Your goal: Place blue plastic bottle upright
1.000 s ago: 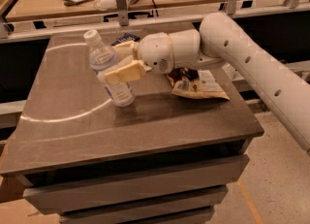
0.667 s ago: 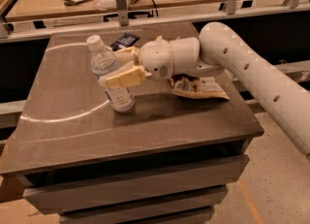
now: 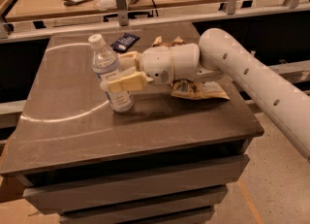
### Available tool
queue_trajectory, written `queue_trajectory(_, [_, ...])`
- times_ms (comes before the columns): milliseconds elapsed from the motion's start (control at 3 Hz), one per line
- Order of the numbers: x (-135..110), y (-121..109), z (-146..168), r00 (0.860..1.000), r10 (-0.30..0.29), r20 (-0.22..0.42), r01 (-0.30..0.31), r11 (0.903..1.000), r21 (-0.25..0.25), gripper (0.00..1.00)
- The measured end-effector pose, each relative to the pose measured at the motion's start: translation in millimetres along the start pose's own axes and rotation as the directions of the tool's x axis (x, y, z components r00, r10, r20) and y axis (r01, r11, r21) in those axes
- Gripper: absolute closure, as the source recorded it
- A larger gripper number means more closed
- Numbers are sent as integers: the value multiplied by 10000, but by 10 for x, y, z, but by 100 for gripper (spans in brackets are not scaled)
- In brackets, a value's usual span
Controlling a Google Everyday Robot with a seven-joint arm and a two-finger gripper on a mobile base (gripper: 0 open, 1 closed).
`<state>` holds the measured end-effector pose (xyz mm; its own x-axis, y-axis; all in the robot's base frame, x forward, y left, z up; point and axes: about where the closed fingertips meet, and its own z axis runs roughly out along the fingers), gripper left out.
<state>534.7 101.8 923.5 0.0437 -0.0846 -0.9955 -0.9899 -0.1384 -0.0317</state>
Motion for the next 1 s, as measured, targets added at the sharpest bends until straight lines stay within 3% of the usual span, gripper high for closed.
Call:
queue_trajectory(333, [48,29,-78,9996,55,-275,-53,9999,88,0])
queue_trajectory(1000, [104,49,-533,9959,140,-895,-46,9946,1040,0])
